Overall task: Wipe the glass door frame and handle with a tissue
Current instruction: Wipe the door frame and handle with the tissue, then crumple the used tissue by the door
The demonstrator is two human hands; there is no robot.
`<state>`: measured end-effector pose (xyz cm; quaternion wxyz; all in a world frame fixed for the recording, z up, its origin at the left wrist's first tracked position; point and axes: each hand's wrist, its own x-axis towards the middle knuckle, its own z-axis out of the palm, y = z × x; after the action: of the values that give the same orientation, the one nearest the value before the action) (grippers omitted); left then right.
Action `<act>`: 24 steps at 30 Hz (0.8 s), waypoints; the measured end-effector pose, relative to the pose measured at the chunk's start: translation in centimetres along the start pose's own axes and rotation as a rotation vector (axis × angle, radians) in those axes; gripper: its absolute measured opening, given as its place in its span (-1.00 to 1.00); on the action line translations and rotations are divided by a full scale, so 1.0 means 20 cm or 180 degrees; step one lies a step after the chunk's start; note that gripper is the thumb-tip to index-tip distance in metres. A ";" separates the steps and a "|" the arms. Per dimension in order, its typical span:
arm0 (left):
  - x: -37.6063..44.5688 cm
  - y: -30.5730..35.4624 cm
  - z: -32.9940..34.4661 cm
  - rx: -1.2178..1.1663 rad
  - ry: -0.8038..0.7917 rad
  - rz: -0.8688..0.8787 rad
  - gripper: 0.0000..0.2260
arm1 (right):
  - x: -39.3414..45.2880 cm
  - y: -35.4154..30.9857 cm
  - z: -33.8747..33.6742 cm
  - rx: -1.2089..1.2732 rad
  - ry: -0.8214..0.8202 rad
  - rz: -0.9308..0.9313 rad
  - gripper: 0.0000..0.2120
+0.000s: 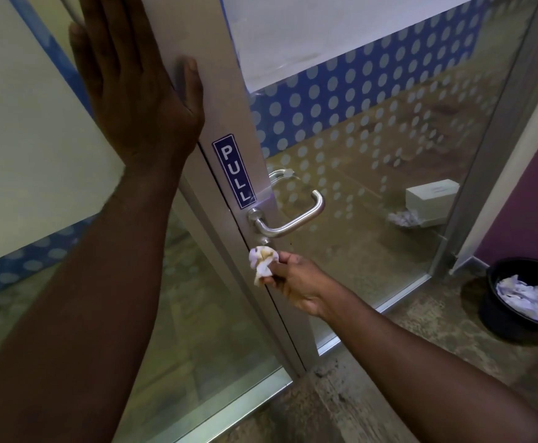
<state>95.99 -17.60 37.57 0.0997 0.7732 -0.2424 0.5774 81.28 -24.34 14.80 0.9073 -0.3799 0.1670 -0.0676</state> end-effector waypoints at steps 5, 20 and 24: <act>-0.18 0.01 0.00 -0.0552 -0.0002 0.0063 -0.37 | -0.17 0.02 -0.19 -0.2283 0.0051 -0.0257 -0.71; -1.42 0.38 -0.35 -0.3866 -0.3930 -0.0212 -0.80 | -0.60 0.07 -0.41 -0.4653 0.1079 -0.1403 -0.79; -1.47 0.50 -0.36 -0.4341 -0.4581 -0.0247 -0.87 | -0.71 0.08 -0.49 -0.3923 0.1679 -0.0948 -0.87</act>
<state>78.64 -15.35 10.86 0.3712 0.7241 -0.5000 -0.2965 64.58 -26.30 10.81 0.4356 -0.8165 0.3363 -0.1745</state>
